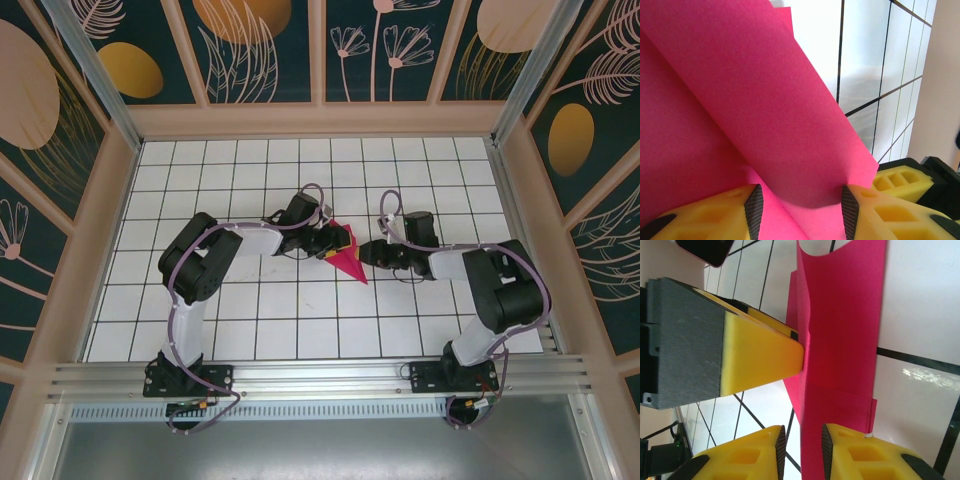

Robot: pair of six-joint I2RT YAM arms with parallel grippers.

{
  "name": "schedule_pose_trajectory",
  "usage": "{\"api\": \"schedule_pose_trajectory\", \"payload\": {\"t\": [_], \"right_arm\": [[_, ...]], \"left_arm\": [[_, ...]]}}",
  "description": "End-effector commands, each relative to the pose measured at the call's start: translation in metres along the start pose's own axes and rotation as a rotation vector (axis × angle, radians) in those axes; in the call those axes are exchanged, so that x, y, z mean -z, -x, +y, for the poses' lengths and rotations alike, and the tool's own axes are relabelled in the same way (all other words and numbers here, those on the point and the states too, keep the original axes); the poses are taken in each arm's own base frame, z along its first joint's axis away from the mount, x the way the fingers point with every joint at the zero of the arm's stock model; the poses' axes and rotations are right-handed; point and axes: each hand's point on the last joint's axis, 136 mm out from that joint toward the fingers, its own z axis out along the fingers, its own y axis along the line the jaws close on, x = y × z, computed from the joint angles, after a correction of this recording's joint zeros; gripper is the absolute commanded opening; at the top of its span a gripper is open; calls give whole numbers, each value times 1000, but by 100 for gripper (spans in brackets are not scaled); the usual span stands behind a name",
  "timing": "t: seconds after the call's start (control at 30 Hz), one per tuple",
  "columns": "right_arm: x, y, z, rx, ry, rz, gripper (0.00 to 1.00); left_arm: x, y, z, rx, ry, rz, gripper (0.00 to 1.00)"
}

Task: Fold a paper plane with a square sheet of paper (fold left side to right side)
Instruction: Fourth fold the wing at the center of the table.

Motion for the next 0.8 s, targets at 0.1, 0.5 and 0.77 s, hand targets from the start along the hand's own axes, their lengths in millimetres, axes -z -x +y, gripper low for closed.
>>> {"api": "schedule_pose_trajectory", "payload": {"t": [0.1,0.5,0.77], "right_arm": [[-8,4,5,29,27,13,18],[-12,7,-5,34,-23,29,3],[-15,8,-9,26,-33,37,3]], "left_arm": [[-4,-5,27,19,91,3,48],[-4,-6,26,17,90,7,48],[-4,-7,28,19,94,11,48]]}}
